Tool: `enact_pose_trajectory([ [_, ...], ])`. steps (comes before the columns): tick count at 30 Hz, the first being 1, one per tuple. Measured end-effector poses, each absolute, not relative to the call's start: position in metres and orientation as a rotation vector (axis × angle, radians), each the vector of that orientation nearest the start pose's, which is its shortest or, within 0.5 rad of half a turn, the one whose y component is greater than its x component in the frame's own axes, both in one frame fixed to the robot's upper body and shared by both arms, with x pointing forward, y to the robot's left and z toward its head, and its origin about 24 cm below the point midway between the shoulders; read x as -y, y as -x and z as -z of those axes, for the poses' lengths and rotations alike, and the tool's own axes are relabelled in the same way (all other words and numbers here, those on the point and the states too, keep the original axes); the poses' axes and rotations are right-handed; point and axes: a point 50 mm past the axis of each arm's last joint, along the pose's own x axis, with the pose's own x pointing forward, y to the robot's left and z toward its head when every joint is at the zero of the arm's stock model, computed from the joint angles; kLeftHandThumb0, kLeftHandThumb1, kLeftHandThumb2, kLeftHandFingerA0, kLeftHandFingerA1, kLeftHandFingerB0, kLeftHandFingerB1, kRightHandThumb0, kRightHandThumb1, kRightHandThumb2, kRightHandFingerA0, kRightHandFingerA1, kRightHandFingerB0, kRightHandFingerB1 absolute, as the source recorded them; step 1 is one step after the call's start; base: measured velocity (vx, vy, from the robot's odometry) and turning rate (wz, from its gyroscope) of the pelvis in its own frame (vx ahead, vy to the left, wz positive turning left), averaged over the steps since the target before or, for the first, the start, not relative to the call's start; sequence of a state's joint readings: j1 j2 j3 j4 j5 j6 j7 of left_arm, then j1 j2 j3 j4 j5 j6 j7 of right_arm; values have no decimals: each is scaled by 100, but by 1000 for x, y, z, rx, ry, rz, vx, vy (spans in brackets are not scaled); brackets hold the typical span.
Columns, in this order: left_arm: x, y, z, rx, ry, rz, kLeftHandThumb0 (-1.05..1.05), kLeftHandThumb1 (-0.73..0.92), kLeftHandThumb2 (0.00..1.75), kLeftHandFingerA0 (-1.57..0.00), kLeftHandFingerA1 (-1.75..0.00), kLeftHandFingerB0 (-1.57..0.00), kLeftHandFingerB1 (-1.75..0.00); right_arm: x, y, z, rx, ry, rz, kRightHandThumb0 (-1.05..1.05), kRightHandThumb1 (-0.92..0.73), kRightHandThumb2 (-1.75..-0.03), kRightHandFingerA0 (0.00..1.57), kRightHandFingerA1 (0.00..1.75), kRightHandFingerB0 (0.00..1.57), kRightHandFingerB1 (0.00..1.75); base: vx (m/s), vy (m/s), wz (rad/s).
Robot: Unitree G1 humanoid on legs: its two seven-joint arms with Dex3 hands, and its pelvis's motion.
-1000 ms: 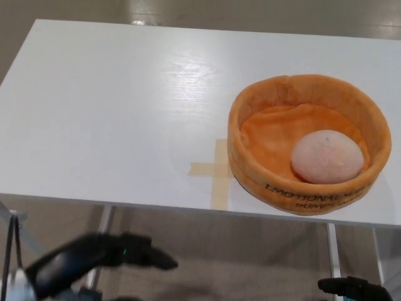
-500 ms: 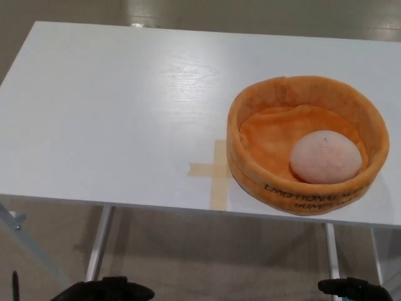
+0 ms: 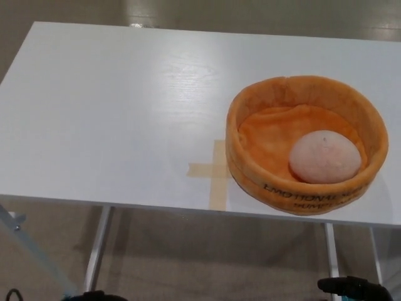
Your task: Use the left hand to pick up the pink round toy on the left and place it inside the orange plate on the desk.
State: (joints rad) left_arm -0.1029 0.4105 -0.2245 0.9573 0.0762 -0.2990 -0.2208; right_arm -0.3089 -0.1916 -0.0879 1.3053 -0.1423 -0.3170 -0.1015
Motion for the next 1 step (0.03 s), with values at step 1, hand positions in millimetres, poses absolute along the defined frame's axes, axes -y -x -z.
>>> enact_pose_trajectory([
  [1,-243,-196,96,-655,-478,329,-33,54,67,-39,-44,-40,-41,220,-220,107,-671,292,121,-32,-58,-57,81,66,74,53,0,0,0],
])
